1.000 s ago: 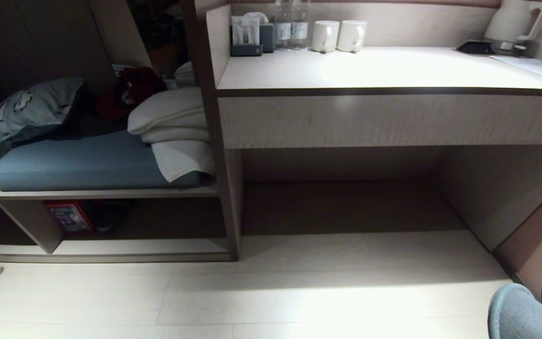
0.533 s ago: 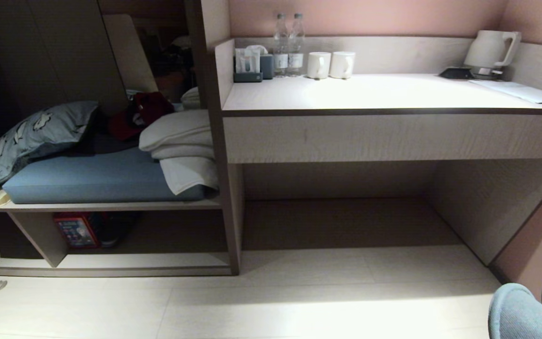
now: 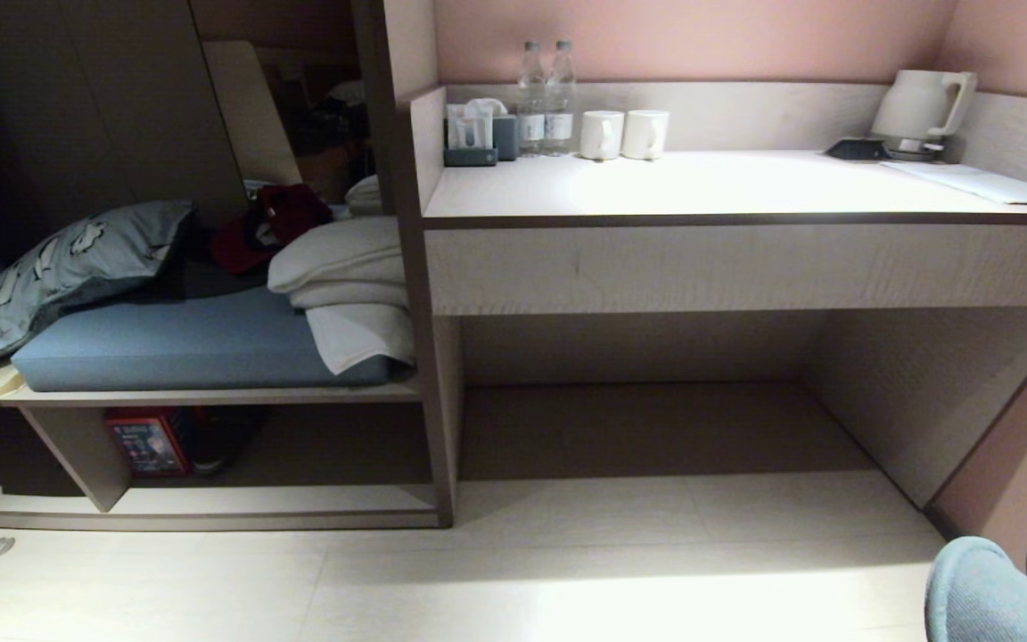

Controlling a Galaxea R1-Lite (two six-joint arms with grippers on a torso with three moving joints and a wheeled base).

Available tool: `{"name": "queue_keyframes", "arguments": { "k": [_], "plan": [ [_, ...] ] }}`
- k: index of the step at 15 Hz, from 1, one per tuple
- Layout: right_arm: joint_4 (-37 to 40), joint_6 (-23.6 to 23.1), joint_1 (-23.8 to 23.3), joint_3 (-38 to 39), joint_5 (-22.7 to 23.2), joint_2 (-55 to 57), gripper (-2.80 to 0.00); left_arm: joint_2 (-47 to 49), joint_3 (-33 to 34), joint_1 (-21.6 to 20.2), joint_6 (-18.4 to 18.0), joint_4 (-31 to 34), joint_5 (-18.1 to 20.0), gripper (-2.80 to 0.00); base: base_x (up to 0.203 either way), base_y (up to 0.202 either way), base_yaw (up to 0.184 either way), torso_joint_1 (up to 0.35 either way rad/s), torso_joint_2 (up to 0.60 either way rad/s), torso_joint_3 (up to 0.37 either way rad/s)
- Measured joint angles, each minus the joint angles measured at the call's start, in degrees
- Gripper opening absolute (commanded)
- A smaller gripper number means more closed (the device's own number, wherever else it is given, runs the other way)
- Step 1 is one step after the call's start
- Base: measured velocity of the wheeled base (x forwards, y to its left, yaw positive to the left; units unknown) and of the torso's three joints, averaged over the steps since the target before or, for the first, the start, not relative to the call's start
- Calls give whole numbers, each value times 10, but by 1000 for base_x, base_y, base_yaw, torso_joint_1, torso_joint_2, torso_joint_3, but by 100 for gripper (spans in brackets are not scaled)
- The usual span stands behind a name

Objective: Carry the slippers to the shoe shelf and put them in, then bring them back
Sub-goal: Place the slippers into the shoe cabinet

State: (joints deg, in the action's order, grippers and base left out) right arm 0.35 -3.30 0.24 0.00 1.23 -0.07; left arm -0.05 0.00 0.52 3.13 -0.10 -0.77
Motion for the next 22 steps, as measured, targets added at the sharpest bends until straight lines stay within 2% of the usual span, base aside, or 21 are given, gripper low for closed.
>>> {"name": "queue_keyframes", "arguments": {
  "k": [6,22],
  "plan": [
    [0,0,0,0,0,0,-280,0,0,0,0,0,0,-280,-1,28,-4,0,0,2],
    [0,0,0,0,0,0,-280,0,0,0,0,0,0,-280,0,194,-2,4,3,2]
  ]
}}
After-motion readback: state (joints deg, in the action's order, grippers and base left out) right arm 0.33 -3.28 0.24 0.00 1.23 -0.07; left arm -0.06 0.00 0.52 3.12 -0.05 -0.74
